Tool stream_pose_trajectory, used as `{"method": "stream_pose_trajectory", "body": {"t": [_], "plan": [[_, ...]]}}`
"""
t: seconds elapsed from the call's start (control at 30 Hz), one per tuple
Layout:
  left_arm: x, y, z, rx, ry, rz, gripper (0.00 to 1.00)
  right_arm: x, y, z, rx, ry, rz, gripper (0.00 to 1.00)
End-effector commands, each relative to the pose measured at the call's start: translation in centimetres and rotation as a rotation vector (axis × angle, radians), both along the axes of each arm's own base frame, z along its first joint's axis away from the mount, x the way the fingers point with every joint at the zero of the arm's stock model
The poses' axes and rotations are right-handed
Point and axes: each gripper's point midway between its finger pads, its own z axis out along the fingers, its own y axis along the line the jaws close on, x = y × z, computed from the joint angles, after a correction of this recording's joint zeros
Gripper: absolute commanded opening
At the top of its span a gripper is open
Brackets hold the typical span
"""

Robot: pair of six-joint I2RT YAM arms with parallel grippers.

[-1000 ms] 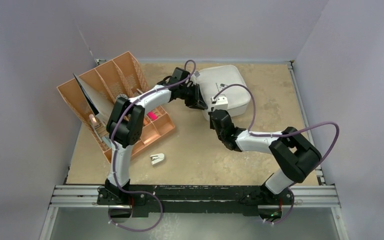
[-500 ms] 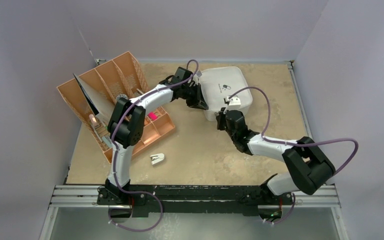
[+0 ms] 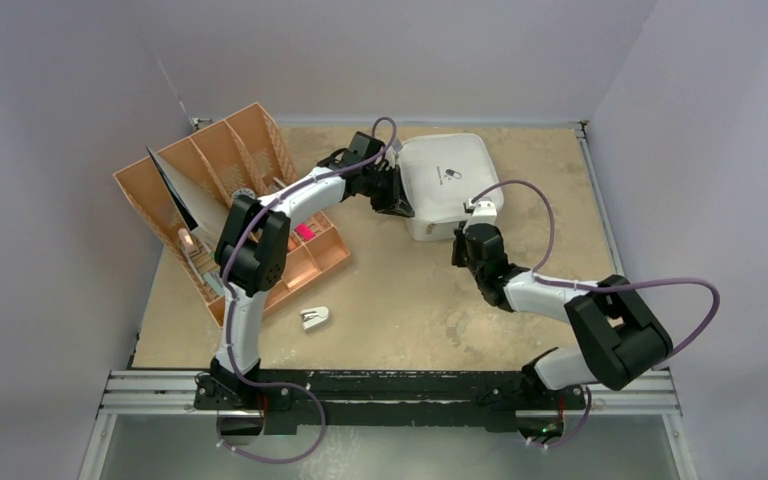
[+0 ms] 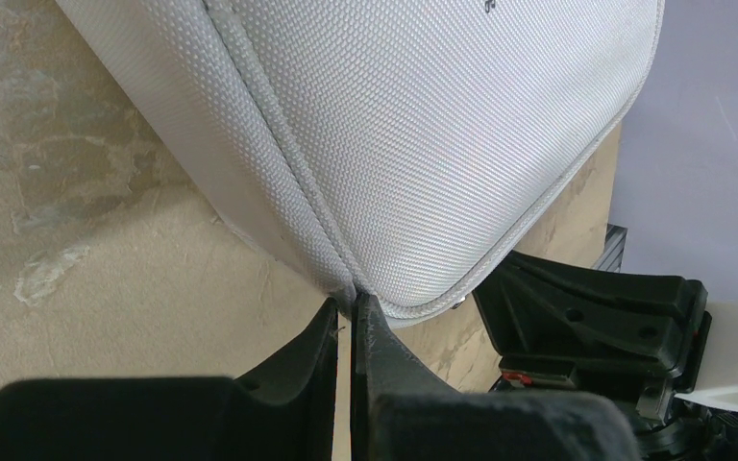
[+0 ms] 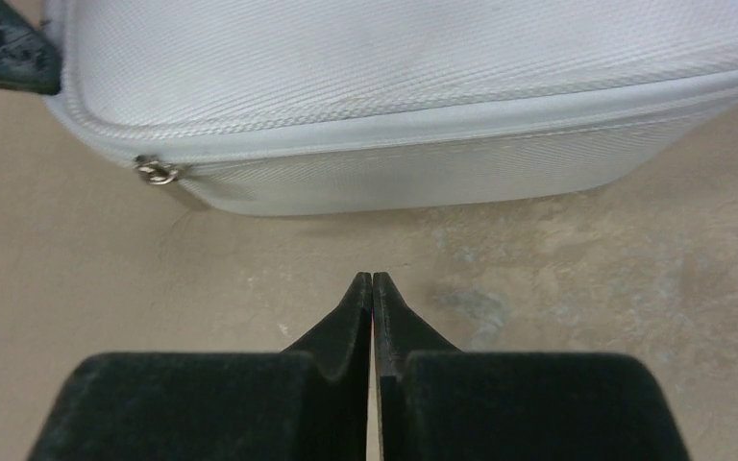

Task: Organize the medicine kit
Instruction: Zip the medicine box at the center of the board.

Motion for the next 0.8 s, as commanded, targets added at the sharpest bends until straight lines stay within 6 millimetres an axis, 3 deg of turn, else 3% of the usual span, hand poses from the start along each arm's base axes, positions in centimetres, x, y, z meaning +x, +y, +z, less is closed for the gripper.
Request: {"method": "stream_pose_trajectory", "body": {"t": [0.0,0.13,0.47,0.63,0.77], "plan": [[0.5,2.8,-4.1,0.156,0.014,0.04,0.0,0.6,2.7,3.0,0.063,-0.06,0.129,0.08],[0.5,2.5,-3.9,0.146,0.015,0.035,0.0,0.8,3.7,4.2,0.075,-0.082,0.148,0.29],[0.4,2.4,-3.8,0.144,0.01,0.027,0.0,2.1,6.9,5.8,0.015,-0.156,0.18,0.58],[0.1,2.5,-3.7,0.143,0.015,0.023,0.0,3.6,7.2,5.7,-0.056,-0.206,0.087,0.62],[-0.3,2.6,-4.0,0.146,0.018,0.019,0.0,5.1,6.6,5.9,-0.106,-0.27,0.017,0.56]]}}
